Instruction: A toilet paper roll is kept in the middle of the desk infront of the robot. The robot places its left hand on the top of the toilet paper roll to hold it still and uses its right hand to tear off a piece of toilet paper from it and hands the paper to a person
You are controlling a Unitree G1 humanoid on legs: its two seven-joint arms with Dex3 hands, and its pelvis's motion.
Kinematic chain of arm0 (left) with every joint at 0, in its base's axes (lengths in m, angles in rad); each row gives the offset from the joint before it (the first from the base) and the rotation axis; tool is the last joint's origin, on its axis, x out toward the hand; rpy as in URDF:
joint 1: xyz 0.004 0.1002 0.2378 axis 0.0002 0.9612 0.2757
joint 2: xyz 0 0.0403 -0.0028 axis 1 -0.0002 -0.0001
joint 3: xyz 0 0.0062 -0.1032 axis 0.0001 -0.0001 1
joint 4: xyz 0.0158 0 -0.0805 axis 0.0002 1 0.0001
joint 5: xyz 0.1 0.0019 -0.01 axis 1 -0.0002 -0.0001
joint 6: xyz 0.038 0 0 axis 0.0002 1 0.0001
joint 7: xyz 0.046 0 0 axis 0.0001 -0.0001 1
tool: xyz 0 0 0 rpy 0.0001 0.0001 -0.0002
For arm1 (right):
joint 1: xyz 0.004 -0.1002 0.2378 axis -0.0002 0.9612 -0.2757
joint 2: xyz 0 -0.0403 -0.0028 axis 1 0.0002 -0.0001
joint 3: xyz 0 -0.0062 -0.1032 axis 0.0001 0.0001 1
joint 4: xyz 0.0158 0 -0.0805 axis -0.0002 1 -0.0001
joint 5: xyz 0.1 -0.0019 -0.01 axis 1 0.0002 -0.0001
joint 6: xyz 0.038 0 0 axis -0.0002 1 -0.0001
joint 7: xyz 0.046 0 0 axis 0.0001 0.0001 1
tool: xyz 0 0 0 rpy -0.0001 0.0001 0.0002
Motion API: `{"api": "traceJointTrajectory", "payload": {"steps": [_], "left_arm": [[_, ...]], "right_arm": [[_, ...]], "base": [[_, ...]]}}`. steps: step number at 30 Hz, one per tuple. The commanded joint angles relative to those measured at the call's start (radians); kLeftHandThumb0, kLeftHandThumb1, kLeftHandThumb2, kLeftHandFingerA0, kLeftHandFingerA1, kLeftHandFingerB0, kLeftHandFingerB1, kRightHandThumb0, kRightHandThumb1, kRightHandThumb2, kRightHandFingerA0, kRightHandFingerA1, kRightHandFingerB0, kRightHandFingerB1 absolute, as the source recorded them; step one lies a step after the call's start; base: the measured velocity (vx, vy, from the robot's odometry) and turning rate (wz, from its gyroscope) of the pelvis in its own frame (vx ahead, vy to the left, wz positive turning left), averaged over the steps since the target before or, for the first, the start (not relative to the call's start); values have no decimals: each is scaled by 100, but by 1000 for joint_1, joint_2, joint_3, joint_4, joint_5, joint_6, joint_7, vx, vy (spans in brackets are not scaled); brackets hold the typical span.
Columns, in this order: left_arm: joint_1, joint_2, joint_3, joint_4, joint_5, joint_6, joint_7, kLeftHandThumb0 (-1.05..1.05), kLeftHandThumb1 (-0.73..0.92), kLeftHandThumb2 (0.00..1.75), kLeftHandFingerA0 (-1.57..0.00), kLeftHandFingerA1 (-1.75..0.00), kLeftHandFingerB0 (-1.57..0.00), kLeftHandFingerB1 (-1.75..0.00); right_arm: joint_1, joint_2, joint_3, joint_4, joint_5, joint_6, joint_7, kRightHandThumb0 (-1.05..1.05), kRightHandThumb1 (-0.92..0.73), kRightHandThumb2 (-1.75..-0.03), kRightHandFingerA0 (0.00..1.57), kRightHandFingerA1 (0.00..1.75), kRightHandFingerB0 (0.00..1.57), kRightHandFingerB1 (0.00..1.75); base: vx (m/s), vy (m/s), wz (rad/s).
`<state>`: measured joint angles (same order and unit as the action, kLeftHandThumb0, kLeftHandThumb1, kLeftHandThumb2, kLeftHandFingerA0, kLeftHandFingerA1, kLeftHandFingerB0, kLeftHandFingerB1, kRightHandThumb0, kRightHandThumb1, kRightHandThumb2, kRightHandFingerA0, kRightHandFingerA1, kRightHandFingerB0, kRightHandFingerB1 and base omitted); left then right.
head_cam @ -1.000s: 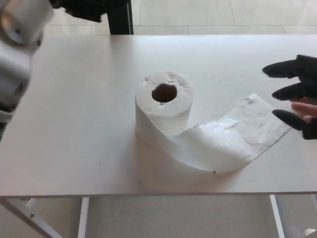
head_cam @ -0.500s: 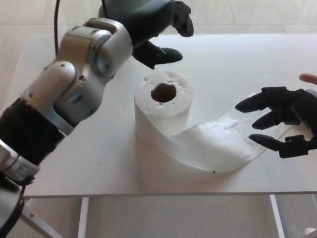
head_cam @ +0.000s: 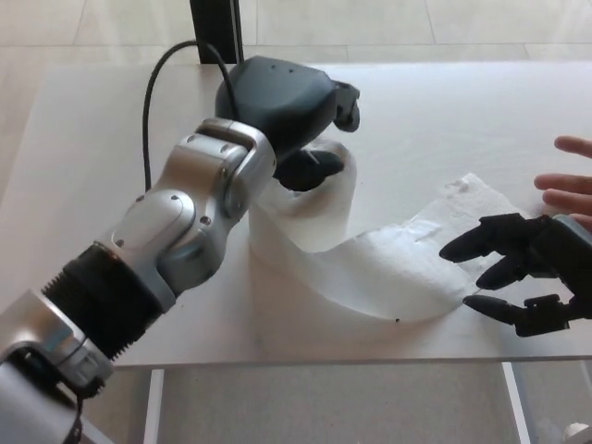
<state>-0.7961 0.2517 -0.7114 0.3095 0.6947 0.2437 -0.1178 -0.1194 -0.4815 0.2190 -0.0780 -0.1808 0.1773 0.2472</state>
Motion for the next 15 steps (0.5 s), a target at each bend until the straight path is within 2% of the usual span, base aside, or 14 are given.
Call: {"api": "traceJointTrajectory", "payload": {"steps": [1, 4, 6, 9, 10, 12, 13, 14, 15], "left_arm": [[96, -21, 77, 5, 25, 7, 120, -56, 73, 62, -71, -69, -65, -48], [167, -51, 123, 5, 20, -17, 200, -53, 72, 62, -70, -63, -68, -49], [205, -75, 148, 7, 11, -29, 254, -51, 71, 61, -74, -64, -69, -50], [285, -99, 181, 11, 14, -40, 348, -48, 73, 62, -68, -62, -65, -48], [290, -101, 188, 20, 16, -39, 356, -46, 71, 61, -72, -63, -66, -49], [294, -104, 195, 32, 20, -41, 366, -46, 71, 61, -72, -63, -66, -49], [295, -105, 203, 41, 16, -45, 368, -44, 70, 61, -75, -63, -66, -49], [294, -108, 206, 45, 17, -47, 370, -44, 70, 61, -75, -63, -66, -49], [292, -107, 212, 43, 19, -48, 367, -44, 71, 62, -73, -58, -65, -47]], "right_arm": [[7, 15, -2, 0, -59, 33, -20, -44, -60, -58, 65, 73, 62, 49], [4, 37, -8, 25, -59, 0, -35, -43, -60, -58, 63, 72, 61, 49], [2, 45, -8, 17, -63, 24, -32, -44, -61, -58, 60, 71, 60, 47], [-6, 61, 14, -2, -126, 66, -65, -49, -59, -58, 50, 72, 56, 44], [-7, 65, 19, -3, -144, 78, -72, -51, -59, -58, 36, 62, 53, 41], [-8, 69, 23, -3, -163, 89, -81, -51, -59, -58, 36, 62, 53, 41], [-2, 77, 25, -6, -185, 97, -105, -61, -47, -83, 25, 59, 44, 52], [-3, 77, 23, -7, -190, 99, -106, -61, -47, -83, 25, 59, 44, 52], [-12, 84, 43, -25, -243, 153, -117, -67, -47, -83, 2, 45, 30, 49]], "base": [[0, 0, 0], [0, 0, 0], [0, 0, 0], [0, 0, 0], [0, 0, 0], [0, 0, 0], [0, 0, 0], [0, 0, 0], [0, 0, 0]]}}
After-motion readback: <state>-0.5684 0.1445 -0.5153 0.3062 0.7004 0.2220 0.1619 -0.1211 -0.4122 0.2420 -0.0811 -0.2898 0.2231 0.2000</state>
